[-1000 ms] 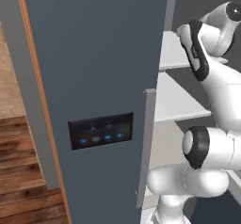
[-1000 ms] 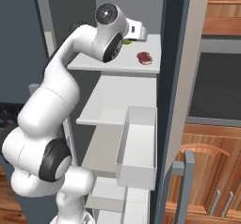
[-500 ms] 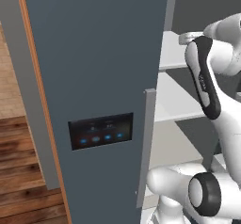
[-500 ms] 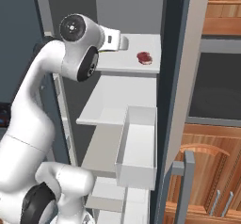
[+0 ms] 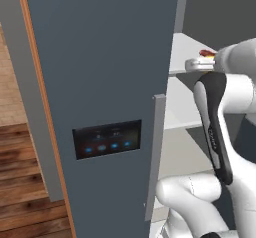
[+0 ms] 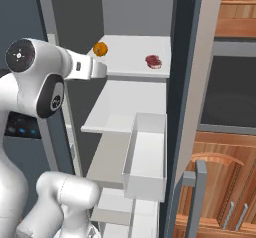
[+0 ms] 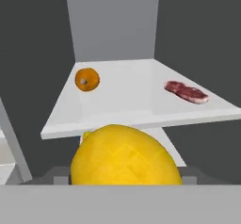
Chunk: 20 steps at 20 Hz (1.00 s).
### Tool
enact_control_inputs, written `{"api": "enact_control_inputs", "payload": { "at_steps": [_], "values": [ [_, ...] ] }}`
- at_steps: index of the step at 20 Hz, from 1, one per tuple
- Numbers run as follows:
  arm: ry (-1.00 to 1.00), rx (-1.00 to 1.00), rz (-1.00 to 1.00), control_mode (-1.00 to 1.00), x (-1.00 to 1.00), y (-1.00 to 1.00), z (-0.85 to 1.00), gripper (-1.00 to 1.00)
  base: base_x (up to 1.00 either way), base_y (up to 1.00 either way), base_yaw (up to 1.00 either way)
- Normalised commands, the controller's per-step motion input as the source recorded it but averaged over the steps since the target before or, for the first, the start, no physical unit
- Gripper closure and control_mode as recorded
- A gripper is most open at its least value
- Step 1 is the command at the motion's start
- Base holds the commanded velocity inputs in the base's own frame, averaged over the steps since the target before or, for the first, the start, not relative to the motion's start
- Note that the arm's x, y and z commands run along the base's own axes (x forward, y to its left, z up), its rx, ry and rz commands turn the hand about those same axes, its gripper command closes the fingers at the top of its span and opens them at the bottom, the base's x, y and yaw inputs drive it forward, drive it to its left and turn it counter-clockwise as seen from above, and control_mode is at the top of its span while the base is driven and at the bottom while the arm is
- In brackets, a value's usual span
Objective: Open the fridge, remove the orange, lemon, and steak, and place them on any counter.
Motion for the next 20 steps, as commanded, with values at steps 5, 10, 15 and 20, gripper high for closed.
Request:
{"api": "enact_control_inputs", "payload": {
  "at_steps": [5,10,15,20],
  "values": [
    [0.04,0.03,-0.04,-1.00,-0.88,0.00,-0.07,1.00,0.00,0.00,0.00],
    [0.00,0.06,-0.04,-1.00,-0.91,-0.15,-0.04,1.00,0.00,0.00,0.00],
    [0.00,0.00,0.00,1.00,0.00,0.00,0.00,1.00,-0.98,0.01,-0.03],
    [0.00,0.00,0.00,1.00,0.00,0.00,0.00,1.00,-0.89,0.71,0.33]
  ]
}}
